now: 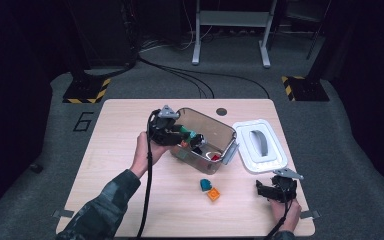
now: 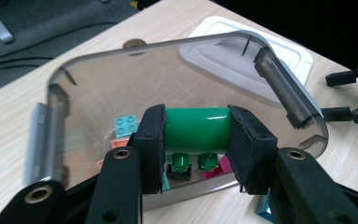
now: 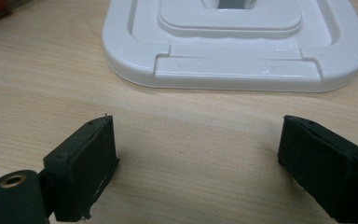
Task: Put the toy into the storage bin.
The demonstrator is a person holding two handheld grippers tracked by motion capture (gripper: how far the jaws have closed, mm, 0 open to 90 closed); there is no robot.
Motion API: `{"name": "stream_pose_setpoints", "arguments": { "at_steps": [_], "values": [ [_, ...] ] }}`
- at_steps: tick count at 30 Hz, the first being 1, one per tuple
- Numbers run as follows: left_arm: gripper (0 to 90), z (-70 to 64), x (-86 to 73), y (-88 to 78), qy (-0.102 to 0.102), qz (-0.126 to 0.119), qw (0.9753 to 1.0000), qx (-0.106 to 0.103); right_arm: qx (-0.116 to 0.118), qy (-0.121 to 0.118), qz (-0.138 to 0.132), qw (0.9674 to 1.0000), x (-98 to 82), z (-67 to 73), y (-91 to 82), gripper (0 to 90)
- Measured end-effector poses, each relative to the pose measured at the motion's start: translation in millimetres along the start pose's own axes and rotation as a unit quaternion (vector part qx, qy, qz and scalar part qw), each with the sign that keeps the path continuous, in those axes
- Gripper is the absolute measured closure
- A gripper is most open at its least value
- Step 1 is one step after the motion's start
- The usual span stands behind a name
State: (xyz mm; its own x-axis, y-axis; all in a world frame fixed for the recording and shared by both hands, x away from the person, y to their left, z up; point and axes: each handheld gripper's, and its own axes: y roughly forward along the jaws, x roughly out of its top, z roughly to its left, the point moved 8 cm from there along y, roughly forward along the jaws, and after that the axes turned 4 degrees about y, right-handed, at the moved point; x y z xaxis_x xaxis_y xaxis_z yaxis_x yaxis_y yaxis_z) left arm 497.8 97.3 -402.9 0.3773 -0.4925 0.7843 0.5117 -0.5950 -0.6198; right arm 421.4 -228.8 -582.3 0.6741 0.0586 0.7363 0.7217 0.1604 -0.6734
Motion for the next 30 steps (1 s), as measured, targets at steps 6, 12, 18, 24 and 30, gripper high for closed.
{"name": "stream_pose_setpoints", "arguments": {
  "at_steps": [6, 12, 18, 24, 30],
  "values": [
    [58.9, -9.7, -5.1, 20.7, -0.006, 0.023, 0.9997, -0.009, 0.0, 0.0, 0.0, 1.0, 0.0, 0.0, 0.0, 10.4],
    [58.9, -12.1, -12.7, 31.9, -0.017, 0.043, 0.9988, -0.016, 0.0, 0.001, 0.0, 1.0, 0.0, 0.0, 0.0, 10.5],
    [58.8, -11.4, -17.8, 36.2, -0.026, 0.055, 0.9979, -0.021, 0.0, -0.001, 0.0, 1.0, 0.0, 0.1, 0.1, 10.5],
    [58.6, -10.4, -22.9, 39.6, -0.03, 0.065, 0.9971, -0.025, 0.0, 0.0, 0.001, 1.0, -0.1, 0.3, 0.1, 10.4],
    [49.1, -13.1, -25.7, 37.5, -0.029, 0.068, 0.997, -0.022, -0.001, -0.002, 0.0, 1.0, 0.0, 0.1, 0.1, 10.4]
  ]
}}
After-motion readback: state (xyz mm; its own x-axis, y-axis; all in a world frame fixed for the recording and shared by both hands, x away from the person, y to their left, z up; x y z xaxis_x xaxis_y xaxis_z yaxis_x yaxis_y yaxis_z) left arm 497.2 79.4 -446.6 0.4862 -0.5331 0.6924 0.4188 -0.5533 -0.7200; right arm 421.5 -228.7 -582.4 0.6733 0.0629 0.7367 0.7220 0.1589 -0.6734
